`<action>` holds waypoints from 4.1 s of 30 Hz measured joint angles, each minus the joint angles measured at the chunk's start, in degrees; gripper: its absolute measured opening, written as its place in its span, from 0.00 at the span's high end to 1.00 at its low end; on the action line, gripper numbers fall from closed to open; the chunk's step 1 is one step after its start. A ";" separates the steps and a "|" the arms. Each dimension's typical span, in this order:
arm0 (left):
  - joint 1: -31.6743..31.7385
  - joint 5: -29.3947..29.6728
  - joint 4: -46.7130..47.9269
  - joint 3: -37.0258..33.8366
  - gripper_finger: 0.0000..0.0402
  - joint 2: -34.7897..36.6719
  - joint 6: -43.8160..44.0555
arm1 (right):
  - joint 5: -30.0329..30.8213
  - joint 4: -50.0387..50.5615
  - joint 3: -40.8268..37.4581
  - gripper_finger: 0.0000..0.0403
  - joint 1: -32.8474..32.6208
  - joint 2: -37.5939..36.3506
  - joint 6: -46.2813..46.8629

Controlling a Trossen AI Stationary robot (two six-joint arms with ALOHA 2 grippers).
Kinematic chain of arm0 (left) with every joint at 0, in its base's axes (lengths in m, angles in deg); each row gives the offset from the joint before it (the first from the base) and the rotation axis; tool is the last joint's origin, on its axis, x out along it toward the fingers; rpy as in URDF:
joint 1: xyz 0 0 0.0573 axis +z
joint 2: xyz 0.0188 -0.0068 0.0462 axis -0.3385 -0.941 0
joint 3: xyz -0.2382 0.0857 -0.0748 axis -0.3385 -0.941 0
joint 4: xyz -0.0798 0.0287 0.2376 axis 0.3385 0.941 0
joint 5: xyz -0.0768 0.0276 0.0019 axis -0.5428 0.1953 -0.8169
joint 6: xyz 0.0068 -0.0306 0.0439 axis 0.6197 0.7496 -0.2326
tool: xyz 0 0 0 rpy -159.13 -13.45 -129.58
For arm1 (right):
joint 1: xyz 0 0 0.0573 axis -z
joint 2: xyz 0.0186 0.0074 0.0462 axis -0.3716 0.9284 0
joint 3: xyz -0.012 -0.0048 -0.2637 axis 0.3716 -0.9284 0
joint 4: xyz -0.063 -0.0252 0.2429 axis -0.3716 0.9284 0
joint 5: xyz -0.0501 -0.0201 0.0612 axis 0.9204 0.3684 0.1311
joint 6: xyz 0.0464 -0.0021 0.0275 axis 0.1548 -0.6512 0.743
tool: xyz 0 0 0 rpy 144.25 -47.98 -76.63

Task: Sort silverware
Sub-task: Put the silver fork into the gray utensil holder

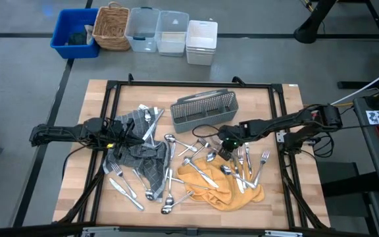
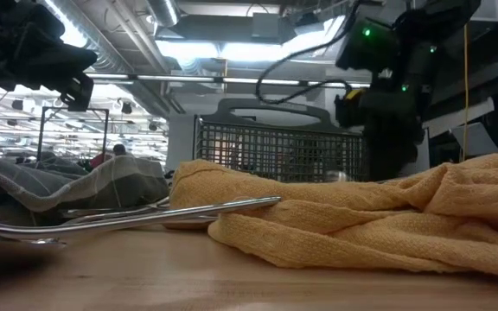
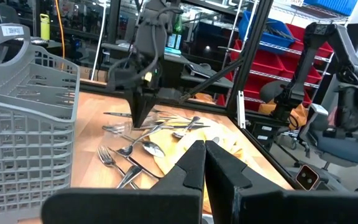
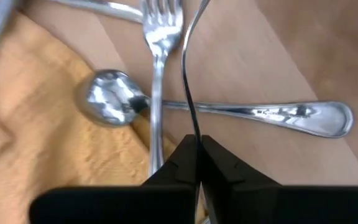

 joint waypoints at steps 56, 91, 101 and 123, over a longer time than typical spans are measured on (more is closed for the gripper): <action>-0.02 3.64 0.03 0.00 1.00 0.00 0.00 | 23.42 -44.92 -13.14 0.99 20.72 -24.62 -38.81; 0.00 5.81 0.07 0.00 1.00 0.00 0.02 | 23.45 -45.72 -22.71 0.95 20.63 -24.60 -34.71; 0.00 5.81 0.07 0.00 1.00 0.00 3.74 | 23.47 -46.19 -22.71 0.77 20.63 -24.60 -34.71; 0.02 15.49 0.18 3.97 1.00 -0.35 23.77 | 23.45 -38.91 -22.68 0.74 20.57 -32.65 -32.92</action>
